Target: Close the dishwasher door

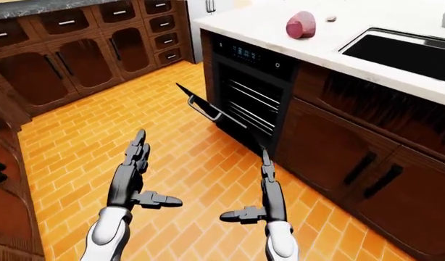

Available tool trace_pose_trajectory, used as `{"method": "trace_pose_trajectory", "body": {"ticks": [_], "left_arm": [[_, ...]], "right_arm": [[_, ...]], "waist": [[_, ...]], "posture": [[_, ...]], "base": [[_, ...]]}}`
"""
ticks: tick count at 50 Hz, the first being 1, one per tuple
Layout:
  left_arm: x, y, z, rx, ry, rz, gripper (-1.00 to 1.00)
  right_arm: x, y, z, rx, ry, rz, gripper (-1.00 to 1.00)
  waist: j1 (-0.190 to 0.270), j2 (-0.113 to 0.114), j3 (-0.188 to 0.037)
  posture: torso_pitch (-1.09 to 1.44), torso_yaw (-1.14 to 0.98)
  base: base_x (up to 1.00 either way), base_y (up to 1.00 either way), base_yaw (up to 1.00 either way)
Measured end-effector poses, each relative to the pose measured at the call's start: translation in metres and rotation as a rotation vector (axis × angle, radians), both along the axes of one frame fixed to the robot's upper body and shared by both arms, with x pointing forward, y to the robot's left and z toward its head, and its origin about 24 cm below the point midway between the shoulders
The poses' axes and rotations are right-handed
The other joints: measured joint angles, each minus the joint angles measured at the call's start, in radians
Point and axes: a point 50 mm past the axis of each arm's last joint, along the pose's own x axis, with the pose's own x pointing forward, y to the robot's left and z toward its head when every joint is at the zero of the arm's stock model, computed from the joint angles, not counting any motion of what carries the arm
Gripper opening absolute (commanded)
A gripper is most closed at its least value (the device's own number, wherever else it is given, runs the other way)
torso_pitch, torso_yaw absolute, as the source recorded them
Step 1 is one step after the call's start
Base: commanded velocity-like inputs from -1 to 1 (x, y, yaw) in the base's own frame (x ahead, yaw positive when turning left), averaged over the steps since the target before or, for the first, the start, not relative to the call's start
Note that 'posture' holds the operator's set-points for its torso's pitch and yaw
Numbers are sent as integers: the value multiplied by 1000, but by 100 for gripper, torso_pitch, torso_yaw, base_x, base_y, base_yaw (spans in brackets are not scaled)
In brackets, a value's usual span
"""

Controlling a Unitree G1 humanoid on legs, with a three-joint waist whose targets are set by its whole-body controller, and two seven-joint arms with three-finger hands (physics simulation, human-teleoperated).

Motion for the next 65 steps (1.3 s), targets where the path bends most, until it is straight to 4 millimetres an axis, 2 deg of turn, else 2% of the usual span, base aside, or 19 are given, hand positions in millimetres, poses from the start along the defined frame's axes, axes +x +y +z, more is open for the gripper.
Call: {"method": "trace_pose_trajectory", "body": {"ticks": [1,6,13,16,18,22,28,30,35,42,44,45,46,49,51,57,59,63,65], "left_arm": [[0,0,0,1,0,-1,100],[-1,9,-9,16,47,37,100],[0,7,-1,11,8,26,100],[0,6,1,7,-1,22,100],[-1,1,-3,0,16,4,100],[-1,1,-7,3,35,0,100],[0,1,1,2,-4,5,100],[-1,1,2,2,-8,2,100],[-3,11,-6,15,34,43,100],[-2,6,-2,13,11,23,100],[-2,6,-2,14,7,22,100],[-1,5,-1,9,4,18,100],[-1,2,-3,4,10,9,100],[-2,-2,-8,4,37,-10,100],[-1,-1,-7,6,34,-6,100],[0,2,2,6,-6,6,100],[-1,2,2,6,-10,6,100],[-2,10,-7,18,33,39,100],[-2,10,-6,18,31,43,100]], "right_arm": [[0,0,1,0,-4,1,100],[-1,9,-4,18,24,35,100],[0,5,2,10,-7,17,100],[0,5,2,7,-12,20,100],[-1,0,-1,-1,3,4,100],[-4,-2,-6,-1,26,-6,100],[-1,0,-1,2,2,6,100],[-1,0,0,1,-4,6,100],[-3,9,-5,18,25,38,100],[-1,6,0,12,-4,24,100],[-1,7,1,13,-7,28,100],[-1,6,2,8,-9,28,100],[-1,4,1,3,-5,21,100],[-3,1,-5,0,26,3,100],[-3,1,-4,0,26,4,100],[-2,2,0,0,7,13,100],[-2,2,0,0,1,14,100],[-2,10,-6,16,28,42,100],[-3,10,-6,16,31,44,100]], "waist": [[2,21,-6],[33,-2,-12],[21,-82,1],[11,-127,-7],[2,-113,3],[7,-99,-1],[1,-19,2],[2,20,-5],[33,-3,-12],[21,-83,2],[18,-120,0],[11,-126,-5],[3,-114,0],[4,-114,-1],[7,-97,-2],[0,-16,2],[3,24,-7],[31,10,-13],[34,-11,-14]], "posture": [[0,0],[0,0],[0,0],[0,0],[0,0],[0,0],[0,0],[0,0],[0,0],[0,0],[0,0],[0,0],[0,0],[0,0],[0,0],[0,0],[0,0],[0,0],[0,0]], "base": [[0,0,45],[0,0,46],[0,0,45],[0,0,46],[0,0,45],[0,0,45],[0,0,45],[0,0,45],[0,0,45],[0,0,46],[0,0,45],[0,0,46],[0,0,45],[0,0,45],[0,0,46],[0,0,45],[0,0,45],[0,0,46],[0,0,46]]}}
